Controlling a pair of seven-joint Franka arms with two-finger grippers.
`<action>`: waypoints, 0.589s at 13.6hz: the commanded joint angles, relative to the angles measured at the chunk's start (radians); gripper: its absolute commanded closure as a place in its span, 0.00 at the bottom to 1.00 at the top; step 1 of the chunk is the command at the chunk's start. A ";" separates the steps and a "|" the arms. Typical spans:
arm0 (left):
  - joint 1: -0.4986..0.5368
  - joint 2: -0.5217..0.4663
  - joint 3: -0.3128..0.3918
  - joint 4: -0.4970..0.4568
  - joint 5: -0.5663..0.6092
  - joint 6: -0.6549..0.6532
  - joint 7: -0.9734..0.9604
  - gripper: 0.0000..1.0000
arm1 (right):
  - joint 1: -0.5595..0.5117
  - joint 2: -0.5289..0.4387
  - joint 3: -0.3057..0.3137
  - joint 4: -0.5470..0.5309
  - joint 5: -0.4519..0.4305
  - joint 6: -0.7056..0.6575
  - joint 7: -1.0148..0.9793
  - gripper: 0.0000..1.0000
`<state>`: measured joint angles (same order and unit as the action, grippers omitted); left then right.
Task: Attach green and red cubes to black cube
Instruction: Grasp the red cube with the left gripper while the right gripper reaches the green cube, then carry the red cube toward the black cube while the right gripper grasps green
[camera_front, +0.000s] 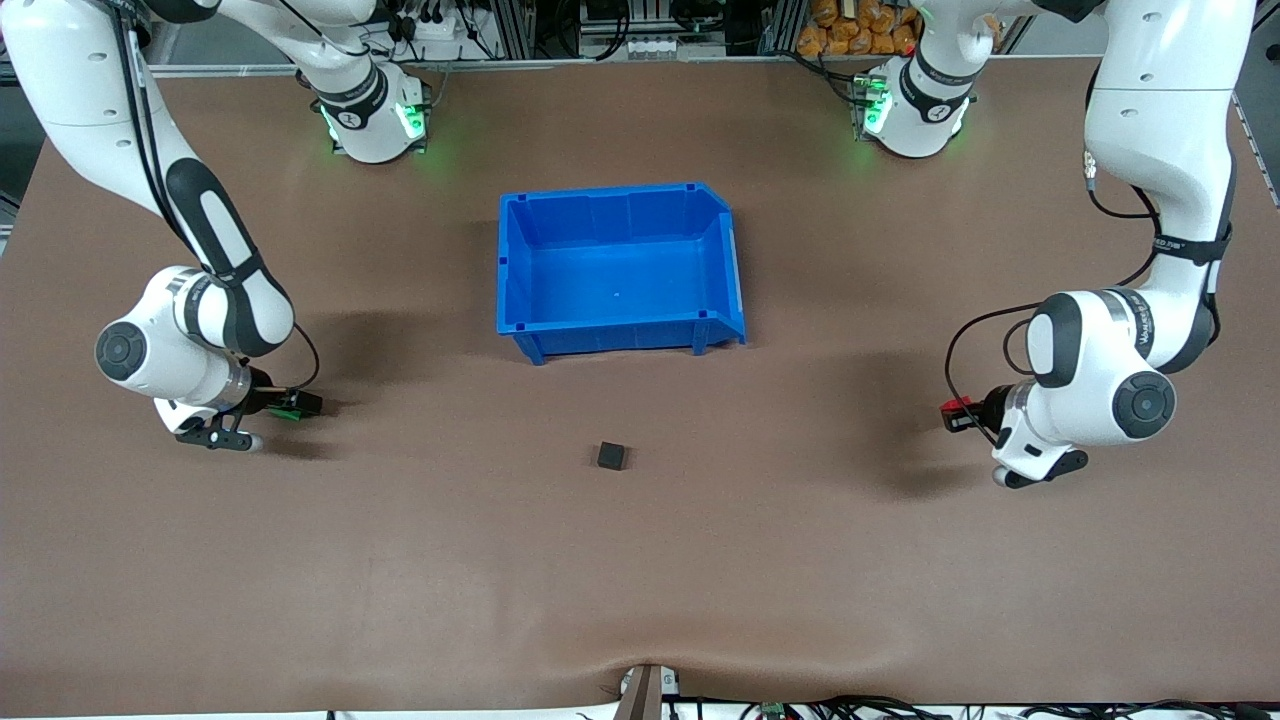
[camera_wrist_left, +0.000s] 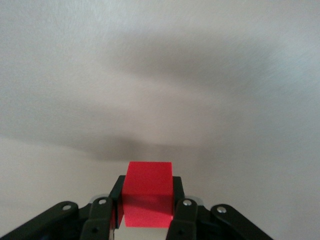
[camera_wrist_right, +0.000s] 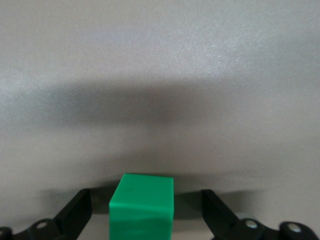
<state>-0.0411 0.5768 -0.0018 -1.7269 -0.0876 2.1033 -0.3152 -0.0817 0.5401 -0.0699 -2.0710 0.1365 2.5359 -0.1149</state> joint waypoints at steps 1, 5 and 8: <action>-0.055 0.035 0.000 0.084 -0.032 -0.031 -0.164 1.00 | -0.007 -0.058 -0.001 -0.044 0.003 -0.020 0.006 0.00; -0.140 0.051 -0.012 0.148 -0.141 -0.031 -0.407 1.00 | -0.007 -0.075 -0.001 -0.040 0.003 -0.043 0.014 0.00; -0.209 0.075 -0.012 0.205 -0.146 -0.031 -0.612 1.00 | -0.007 -0.072 0.001 -0.038 0.003 -0.045 0.021 0.59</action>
<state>-0.2157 0.6175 -0.0220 -1.5870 -0.2170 2.0960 -0.8241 -0.0829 0.4962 -0.0749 -2.0813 0.1365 2.4932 -0.1080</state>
